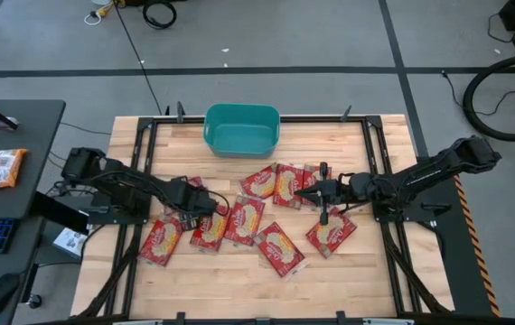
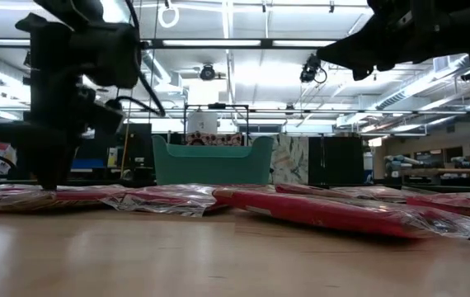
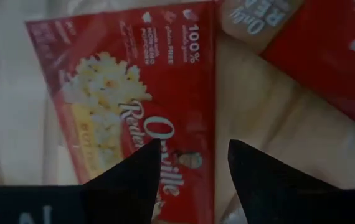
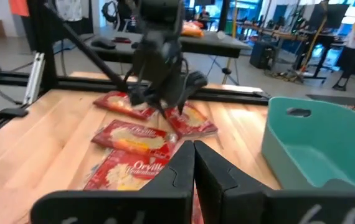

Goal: Sort popcorn bags into baskets
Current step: Put the popcorn bag into the green bin

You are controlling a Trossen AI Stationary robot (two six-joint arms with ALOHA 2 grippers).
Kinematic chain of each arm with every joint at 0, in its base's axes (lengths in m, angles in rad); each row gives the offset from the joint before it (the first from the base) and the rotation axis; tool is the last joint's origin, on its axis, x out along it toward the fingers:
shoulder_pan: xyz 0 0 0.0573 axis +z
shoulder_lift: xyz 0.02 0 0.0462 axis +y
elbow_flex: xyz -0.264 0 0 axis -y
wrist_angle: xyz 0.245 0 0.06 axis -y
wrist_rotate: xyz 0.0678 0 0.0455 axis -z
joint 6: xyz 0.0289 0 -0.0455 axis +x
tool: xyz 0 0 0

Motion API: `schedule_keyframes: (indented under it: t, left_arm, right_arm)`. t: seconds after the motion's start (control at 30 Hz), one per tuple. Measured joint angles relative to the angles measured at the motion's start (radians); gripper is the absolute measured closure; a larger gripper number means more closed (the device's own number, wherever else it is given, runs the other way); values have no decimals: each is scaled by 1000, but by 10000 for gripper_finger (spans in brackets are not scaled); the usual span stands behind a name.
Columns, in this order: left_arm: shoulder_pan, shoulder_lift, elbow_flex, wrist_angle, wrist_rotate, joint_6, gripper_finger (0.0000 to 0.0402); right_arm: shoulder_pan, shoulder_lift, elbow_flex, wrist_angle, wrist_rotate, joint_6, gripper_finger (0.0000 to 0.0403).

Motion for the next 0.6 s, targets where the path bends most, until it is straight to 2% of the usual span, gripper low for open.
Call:
schedule_keyframes:
  t: [0.27, 0.4, 0.6]
  left_arm:
    - [-50, 25, 0, -10, -45, -87, 209]
    - [-60, 24, -2, -16, -75, -93, 209]
    - [-60, 23, -50, 13, -77, -111, 209]
  right_arm:
    - [-39, 1, 3, 16, -19, -33, 389]
    - [-57, 8, 11, 27, -72, -34, 389]
    - [-75, 15, 11, 29, -91, -34, 389]
